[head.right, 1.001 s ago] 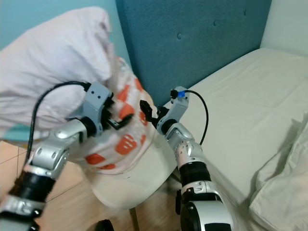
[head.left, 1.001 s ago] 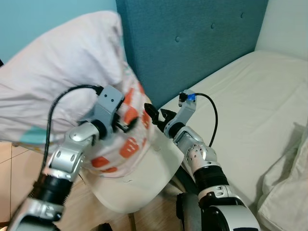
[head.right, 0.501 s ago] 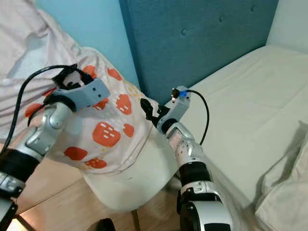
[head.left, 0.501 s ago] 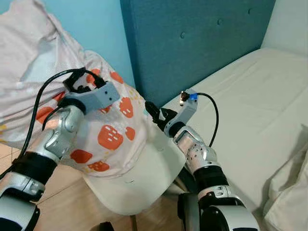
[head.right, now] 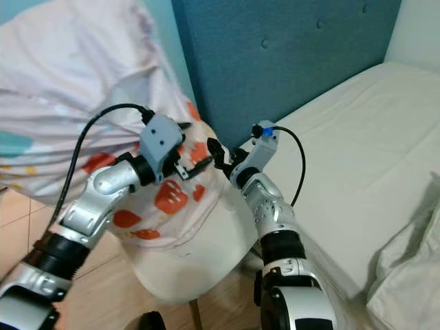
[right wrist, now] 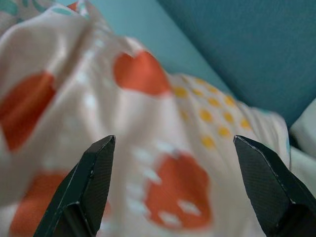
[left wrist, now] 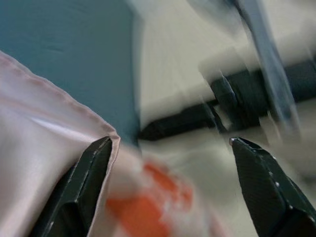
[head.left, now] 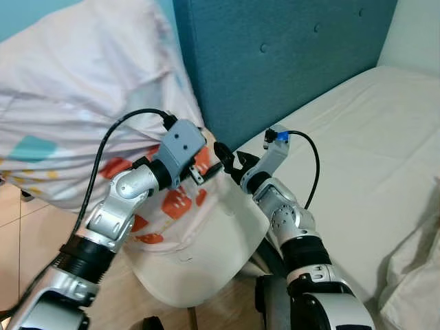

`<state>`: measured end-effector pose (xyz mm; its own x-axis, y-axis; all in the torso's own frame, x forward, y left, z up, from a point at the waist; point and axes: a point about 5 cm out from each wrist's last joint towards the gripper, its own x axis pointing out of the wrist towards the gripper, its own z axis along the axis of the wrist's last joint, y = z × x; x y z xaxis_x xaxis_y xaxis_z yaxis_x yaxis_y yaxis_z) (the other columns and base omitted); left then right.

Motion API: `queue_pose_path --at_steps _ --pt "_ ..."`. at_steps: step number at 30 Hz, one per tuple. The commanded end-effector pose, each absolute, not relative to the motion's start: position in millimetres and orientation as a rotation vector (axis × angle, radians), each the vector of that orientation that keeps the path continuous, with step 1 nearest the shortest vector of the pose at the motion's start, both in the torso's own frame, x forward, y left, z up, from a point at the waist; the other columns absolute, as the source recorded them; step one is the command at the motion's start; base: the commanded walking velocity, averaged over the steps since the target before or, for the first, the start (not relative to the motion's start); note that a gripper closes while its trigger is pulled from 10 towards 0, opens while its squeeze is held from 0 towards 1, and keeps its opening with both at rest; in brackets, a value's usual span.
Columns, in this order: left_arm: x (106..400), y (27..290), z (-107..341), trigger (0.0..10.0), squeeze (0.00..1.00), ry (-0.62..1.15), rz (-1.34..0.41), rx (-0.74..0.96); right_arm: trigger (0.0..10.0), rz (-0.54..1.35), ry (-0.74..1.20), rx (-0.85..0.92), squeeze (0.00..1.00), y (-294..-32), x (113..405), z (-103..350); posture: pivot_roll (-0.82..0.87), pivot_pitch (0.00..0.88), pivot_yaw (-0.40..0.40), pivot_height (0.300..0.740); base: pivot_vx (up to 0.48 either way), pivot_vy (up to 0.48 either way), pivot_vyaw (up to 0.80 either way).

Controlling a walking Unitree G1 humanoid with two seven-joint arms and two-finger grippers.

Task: Move the pillow to the sofa from floor

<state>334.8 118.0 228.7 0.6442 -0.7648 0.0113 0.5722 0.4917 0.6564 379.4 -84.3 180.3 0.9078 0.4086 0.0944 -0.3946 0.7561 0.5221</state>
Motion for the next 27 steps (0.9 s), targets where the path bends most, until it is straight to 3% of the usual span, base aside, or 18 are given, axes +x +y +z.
queue_pose_path --at_steps 1,5,9,17,22,25,27 --pt "336.4 135.2 216.8 10.0 0.00 -0.233 -0.805 0.809 10.0 0.447 0.005 0.555 0.00 -83.8 378.4 181.3 -0.19 0.116 0.107 0.565 0.000 0.000 0.00" --pt "349.9 152.2 233.4 10.0 0.00 -0.264 -0.631 0.877 10.0 0.440 0.005 0.559 0.00 -86.0 378.2 180.0 -0.19 0.117 0.106 0.565 0.000 0.000 0.00" --pt "360.0 176.1 280.3 10.0 0.00 -0.412 -0.298 0.965 10.0 0.431 0.005 0.564 0.00 -86.9 378.1 179.2 -0.18 0.118 0.103 0.565 0.000 0.000 0.00" --pt "343.2 180.0 361.4 10.0 0.00 -0.730 -0.071 1.043 10.0 0.433 0.002 0.569 0.00 -85.6 379.1 179.7 -0.18 0.115 0.100 0.565 0.000 0.000 0.00" --pt "328.0 178.3 406.5 10.0 0.00 -0.928 0.103 1.185 10.0 0.435 0.005 0.572 0.00 -83.7 379.1 179.2 -0.18 0.111 0.100 0.565 0.000 0.000 0.00" --pt "309.0 189.4 443.1 10.0 0.00 -1.070 0.412 1.385 10.0 0.439 0.010 0.576 0.00 -81.1 378.5 178.1 -0.18 0.108 0.102 0.565 0.000 0.000 0.00" --pt "303.7 193.0 450.0 10.0 0.00 -1.097 0.488 1.419 10.0 0.440 0.011 0.576 0.00 -80.8 378.4 177.8 -0.18 0.108 0.102 0.565 0.000 0.000 0.00"
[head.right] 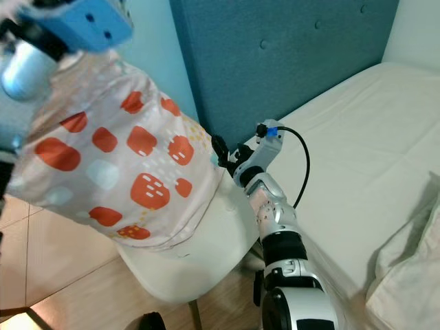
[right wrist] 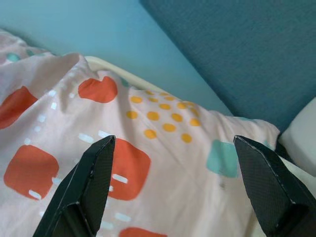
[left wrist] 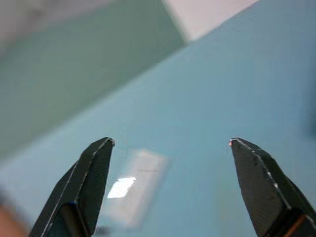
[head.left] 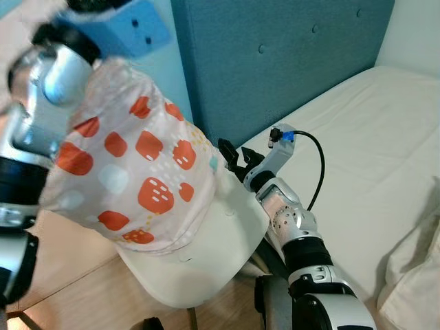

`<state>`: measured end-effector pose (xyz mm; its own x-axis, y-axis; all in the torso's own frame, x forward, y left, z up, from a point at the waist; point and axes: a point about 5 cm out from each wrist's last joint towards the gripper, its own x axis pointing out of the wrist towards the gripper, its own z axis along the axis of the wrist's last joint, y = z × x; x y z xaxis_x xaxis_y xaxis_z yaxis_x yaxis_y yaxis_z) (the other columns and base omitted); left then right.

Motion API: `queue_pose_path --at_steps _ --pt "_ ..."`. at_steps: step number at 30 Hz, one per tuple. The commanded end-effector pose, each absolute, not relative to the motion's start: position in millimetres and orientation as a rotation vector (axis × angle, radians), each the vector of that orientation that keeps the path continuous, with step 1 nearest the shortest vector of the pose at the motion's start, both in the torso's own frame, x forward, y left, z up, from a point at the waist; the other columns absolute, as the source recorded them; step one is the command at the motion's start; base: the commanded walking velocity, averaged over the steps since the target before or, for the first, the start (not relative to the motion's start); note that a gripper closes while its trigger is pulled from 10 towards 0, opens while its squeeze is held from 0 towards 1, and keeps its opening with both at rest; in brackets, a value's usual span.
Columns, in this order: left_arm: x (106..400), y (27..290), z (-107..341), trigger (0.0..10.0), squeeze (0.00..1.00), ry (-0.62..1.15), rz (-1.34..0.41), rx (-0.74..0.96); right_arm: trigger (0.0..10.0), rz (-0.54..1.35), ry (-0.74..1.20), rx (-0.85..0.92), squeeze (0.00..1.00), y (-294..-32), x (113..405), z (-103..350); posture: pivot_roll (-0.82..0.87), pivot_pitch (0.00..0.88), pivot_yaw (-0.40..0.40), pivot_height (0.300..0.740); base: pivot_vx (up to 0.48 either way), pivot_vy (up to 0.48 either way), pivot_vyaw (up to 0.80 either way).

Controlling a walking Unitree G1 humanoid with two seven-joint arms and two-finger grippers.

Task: Move the pillow to the sofa from floor

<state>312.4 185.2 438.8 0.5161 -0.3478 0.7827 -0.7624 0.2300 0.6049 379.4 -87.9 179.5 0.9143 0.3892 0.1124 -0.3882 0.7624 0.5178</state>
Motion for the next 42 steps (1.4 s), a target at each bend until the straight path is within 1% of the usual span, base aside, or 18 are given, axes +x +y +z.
queue_pose_path --at_steps 1,5,7,8,10,11,12,15,18,20,22,25,26,27,28,33,38,42 --pt "300.4 197.0 453.9 10.0 0.00 -1.102 0.535 1.438 10.0 0.440 0.011 0.577 0.00 -80.8 378.3 177.6 -0.18 0.107 0.102 0.565 0.000 0.000 0.00" --pt "293.5 206.2 459.1 10.0 0.00 -1.107 0.597 1.407 10.0 0.441 0.012 0.578 0.00 -81.0 378.1 177.3 -0.18 0.106 0.102 0.565 0.000 0.000 0.00" --pt "298.4 204.8 453.5 10.0 0.00 -1.065 0.447 1.227 10.0 0.441 0.014 0.575 0.00 -81.5 378.3 176.9 -0.18 0.104 0.100 0.565 0.000 0.000 0.00" --pt "298.4 204.8 453.5 10.0 0.00 -1.065 0.447 1.227 10.0 0.441 0.014 0.575 0.00 -81.5 378.3 176.9 -0.18 0.104 0.100 0.565 0.000 0.000 0.00" --pt "318.5 175.1 401.5 10.0 0.00 -0.876 -0.107 0.851 10.0 0.439 0.017 0.570 0.00 -81.2 378.6 176.0 -0.17 0.103 0.101 0.565 0.000 0.000 0.00" --pt "321.0 164.2 383.3 10.0 0.00 -0.825 -0.261 0.753 10.0 0.438 0.018 0.568 0.00 -81.1 378.8 175.7 -0.17 0.103 0.100 0.565 0.000 0.000 0.00" --pt "323.7 150.4 353.3 10.0 0.00 -0.737 -0.421 0.724 10.0 0.437 0.016 0.568 0.00 -81.5 379.0 175.7 -0.17 0.105 0.100 0.565 0.000 0.000 0.00" --pt "322.6 131.5 297.1 10.0 0.00 -0.561 -0.623 0.743 10.0 0.442 0.004 0.575 0.00 -83.6 378.8 176.5 -0.17 0.109 0.102 0.565 0.000 0.000 0.00" --pt "326.1 129.5 264.6 10.0 0.00 -0.466 -0.618 0.666 10.0 0.464 -0.011 0.607 0.00 -87.9 376.5 176.4 -0.18 0.113 0.107 0.570 0.000 0.000 0.00" --pt "326.1 129.5 264.6 10.0 0.00 -0.466 -0.618 0.666 10.0 0.464 -0.011 0.607 0.00 -87.9 376.5 176.4 -0.18 0.113 0.107 0.570 0.000 0.000 0.00" --pt "331.0 132.8 243.8 10.0 0.00 -0.401 -0.547 0.542 10.0 0.475 -0.020 0.620 0.00 -92.2 374.5 175.5 -0.18 0.115 0.107 0.580 0.000 0.000 0.00" --pt "333.2 135.5 235.9 10.0 0.00 -0.376 -0.503 0.477 10.0 0.478 -0.024 0.621 0.00 -94.1 373.4 174.9 -0.18 0.117 0.110 0.585 0.000 0.000 0.00" --pt "335.9 141.0 227.1 10.0 0.00 -0.347 -0.421 0.364 10.0 0.481 -0.027 0.615 0.00 -96.7 371.6 173.2 -0.18 0.120 0.113 0.590 0.000 0.000 0.00" --pt "335.9 141.0 227.1 10.0 0.00 -0.347 -0.421 0.364 10.0 0.481 -0.027 0.615 0.00 -96.7 371.6 173.2 -0.18 0.120 0.113 0.590 0.000 0.000 0.00" --pt "336.0 146.5 216.8 10.0 0.00 -0.309 -0.358 0.240 10.0 0.484 -0.028 0.600 0.00 -99.0 369.8 170.9 -0.18 0.122 0.110 0.595 0.000 0.000 0.00" --pt "332.1 141.5 176.4 10.0 0.00 -0.158 -0.226 0.060 10.0 0.492 -0.007 0.515 0.00 -103.1 364.0 159.0 -0.18 0.128 0.106 0.610 -0.147 0.000 0.00" --pt "323.5 141.9 155.5 10.0 0.00 -0.125 -0.090 -0.018 10.0 0.489 0.019 0.447 0.00 -111.6 356.6 146.9 -0.19 0.129 0.096 0.630 -0.175 0.000 0.00" --pt "320.5 146.8 153.3 10.0 0.00 -0.135 -0.073 -0.021 10.0 0.490 0.033 0.415 0.00 -116.0 352.0 141.0 -0.19 0.131 0.090 0.645 0.000 0.000 0.00"
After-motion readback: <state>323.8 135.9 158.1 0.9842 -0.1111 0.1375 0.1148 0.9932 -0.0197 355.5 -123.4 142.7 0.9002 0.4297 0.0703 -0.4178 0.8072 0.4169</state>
